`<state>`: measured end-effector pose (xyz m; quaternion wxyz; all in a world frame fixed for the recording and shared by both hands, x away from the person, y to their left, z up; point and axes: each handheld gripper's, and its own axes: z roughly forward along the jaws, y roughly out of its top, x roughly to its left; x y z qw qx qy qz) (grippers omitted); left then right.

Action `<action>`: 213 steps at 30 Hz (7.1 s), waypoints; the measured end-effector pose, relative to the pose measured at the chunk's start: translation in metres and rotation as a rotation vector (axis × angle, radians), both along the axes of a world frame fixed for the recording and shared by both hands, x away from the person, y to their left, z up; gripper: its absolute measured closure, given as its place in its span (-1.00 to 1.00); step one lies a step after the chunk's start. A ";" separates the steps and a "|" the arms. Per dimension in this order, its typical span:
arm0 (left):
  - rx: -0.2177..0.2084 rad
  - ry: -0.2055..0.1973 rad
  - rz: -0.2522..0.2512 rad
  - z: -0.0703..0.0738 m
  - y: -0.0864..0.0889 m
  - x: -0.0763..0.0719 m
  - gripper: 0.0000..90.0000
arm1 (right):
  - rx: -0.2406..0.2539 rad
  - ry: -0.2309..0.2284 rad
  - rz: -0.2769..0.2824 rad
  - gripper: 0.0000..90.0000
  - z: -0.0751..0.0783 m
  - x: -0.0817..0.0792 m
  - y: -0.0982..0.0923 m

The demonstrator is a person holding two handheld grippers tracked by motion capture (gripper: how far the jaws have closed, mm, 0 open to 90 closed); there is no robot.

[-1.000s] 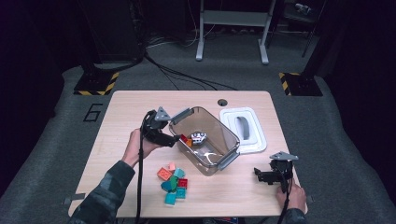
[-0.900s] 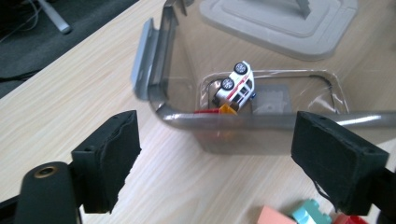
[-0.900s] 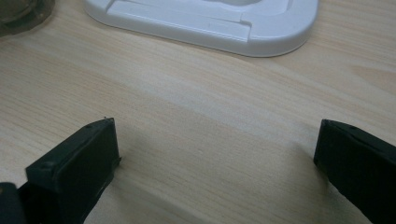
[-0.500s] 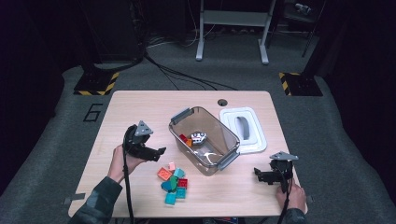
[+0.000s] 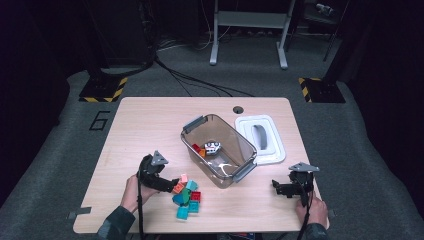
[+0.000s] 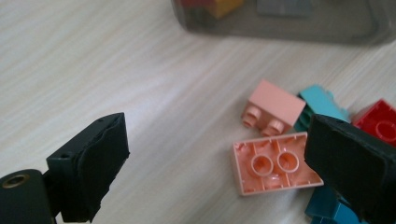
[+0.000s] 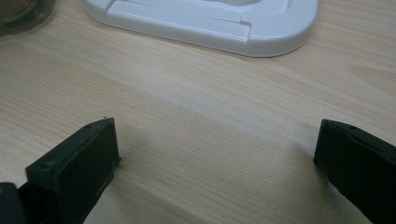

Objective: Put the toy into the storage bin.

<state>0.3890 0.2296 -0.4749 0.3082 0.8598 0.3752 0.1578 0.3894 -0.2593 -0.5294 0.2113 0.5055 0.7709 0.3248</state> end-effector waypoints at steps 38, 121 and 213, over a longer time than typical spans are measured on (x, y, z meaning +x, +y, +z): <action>0.085 0.056 0.044 -0.019 -0.002 -0.004 -0.75 | 0.001 0.001 -0.001 -1.00 0.000 0.000 0.000; 0.022 -0.105 -0.067 0.085 -0.017 0.033 0.31 | 0.001 0.001 0.000 -1.00 0.000 0.000 0.000; 0.006 -0.158 -0.066 0.089 -0.035 0.017 -0.73 | -0.002 -0.002 0.005 -1.00 0.000 0.000 0.000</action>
